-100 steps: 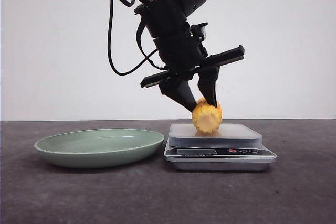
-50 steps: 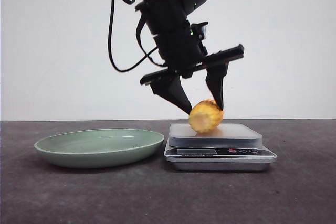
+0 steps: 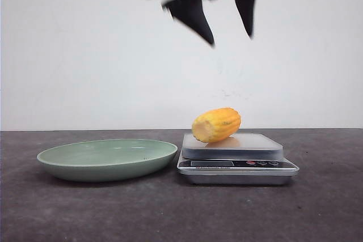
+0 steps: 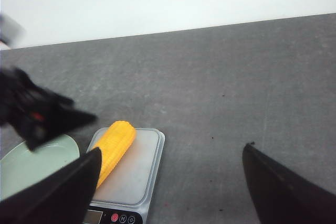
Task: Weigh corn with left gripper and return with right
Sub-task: 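Raise the left gripper away from the scale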
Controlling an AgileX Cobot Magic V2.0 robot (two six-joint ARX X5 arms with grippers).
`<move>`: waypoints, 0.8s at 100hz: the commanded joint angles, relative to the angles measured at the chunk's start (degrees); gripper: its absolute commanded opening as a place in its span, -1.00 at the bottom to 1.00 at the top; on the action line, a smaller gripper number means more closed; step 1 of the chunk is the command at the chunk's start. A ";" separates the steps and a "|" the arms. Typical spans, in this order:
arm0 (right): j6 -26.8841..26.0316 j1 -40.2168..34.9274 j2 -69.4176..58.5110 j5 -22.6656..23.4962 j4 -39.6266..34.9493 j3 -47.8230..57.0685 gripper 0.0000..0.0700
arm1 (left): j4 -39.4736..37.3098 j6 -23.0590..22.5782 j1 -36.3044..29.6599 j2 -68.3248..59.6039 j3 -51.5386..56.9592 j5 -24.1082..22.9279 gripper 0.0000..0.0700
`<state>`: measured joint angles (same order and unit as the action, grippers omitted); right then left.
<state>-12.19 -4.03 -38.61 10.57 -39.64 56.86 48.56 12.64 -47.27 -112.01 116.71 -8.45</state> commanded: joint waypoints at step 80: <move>1.42 -1.09 -0.35 1.62 0.48 1.01 0.56 | 34.97 1.55 0.44 53.46 1.62 -29.53 0.22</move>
<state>-11.77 -4.56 -38.63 12.01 -39.64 56.86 81.36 11.84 -46.50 -59.33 118.34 -35.99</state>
